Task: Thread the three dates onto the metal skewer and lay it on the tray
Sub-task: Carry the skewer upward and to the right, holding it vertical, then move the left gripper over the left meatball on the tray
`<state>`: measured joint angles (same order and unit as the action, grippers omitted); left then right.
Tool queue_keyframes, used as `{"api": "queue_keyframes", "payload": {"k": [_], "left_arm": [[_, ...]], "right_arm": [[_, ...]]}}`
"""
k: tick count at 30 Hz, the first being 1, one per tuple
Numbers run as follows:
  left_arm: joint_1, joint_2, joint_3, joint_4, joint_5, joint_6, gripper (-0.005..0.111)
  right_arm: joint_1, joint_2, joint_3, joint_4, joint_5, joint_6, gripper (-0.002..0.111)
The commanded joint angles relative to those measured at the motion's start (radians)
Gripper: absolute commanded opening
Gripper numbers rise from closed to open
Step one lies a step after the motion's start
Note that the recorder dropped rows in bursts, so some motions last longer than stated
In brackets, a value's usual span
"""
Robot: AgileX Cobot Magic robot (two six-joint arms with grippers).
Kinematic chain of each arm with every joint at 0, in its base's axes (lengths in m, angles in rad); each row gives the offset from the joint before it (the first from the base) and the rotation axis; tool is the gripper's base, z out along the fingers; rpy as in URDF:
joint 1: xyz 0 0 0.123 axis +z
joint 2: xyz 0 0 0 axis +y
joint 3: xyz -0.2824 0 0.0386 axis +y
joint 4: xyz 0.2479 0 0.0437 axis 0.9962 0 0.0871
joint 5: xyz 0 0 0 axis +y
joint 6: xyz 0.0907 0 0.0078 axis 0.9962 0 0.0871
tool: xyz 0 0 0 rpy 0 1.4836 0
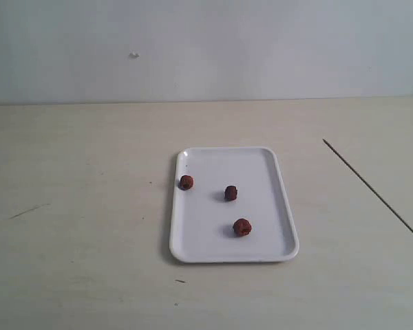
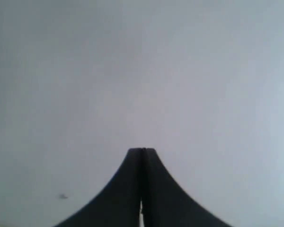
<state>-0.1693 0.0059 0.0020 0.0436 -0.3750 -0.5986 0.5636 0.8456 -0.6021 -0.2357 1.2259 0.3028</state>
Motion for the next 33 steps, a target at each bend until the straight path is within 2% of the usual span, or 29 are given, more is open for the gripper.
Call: {"api": "queue_keyframes", "payload": {"k": [1,5,11,14,18,19,23,25,28,30,33], "left_arm": [[0.001,0.005,-0.063,-0.002,-0.071,-0.155,0.000],[0.001,0.161,-0.265,0.010,0.114,-0.126,0.000],[-0.001,0.609,-0.629,0.192,0.278,-0.089,0.000],[-0.019,0.866,-0.831,0.226,0.480,-0.077,0.000],[-0.104,1.165,-1.080,0.229,0.849,0.083,0.002],[-0.158,1.306,-1.185,0.222,1.001,0.131,0.003],[-0.329,1.655,-1.459,0.219,1.235,0.178,0.004],[-0.388,1.814,-1.584,0.217,1.329,0.178,0.004],[-0.429,1.970,-1.723,0.204,1.465,0.178,0.004],[-0.448,2.094,-1.870,0.178,1.596,0.178,0.004],[-0.448,2.234,-2.041,0.040,1.596,0.181,0.004]], "right_arm": [[0.001,-0.008,0.004,0.001,-0.005,-0.007,0.000],[0.001,-0.008,0.004,0.001,-0.005,-0.007,0.000],[0.001,-0.008,0.004,-0.001,-0.005,-0.007,0.000],[0.001,-0.008,0.004,-0.001,-0.005,-0.007,0.000],[0.001,-0.008,0.004,-0.005,-0.005,-0.007,0.000],[0.001,-0.008,0.004,-0.001,-0.007,-0.007,0.000],[0.001,-0.008,0.004,0.012,-0.009,-0.012,0.000],[0.001,-0.008,0.004,0.012,-0.009,-0.012,0.000],[0.001,-0.008,0.004,0.012,-0.009,-0.012,0.000],[0.001,-0.008,0.004,0.017,-0.009,-0.012,0.000],[0.001,-0.008,0.004,0.024,-0.009,-0.012,0.000]]}}
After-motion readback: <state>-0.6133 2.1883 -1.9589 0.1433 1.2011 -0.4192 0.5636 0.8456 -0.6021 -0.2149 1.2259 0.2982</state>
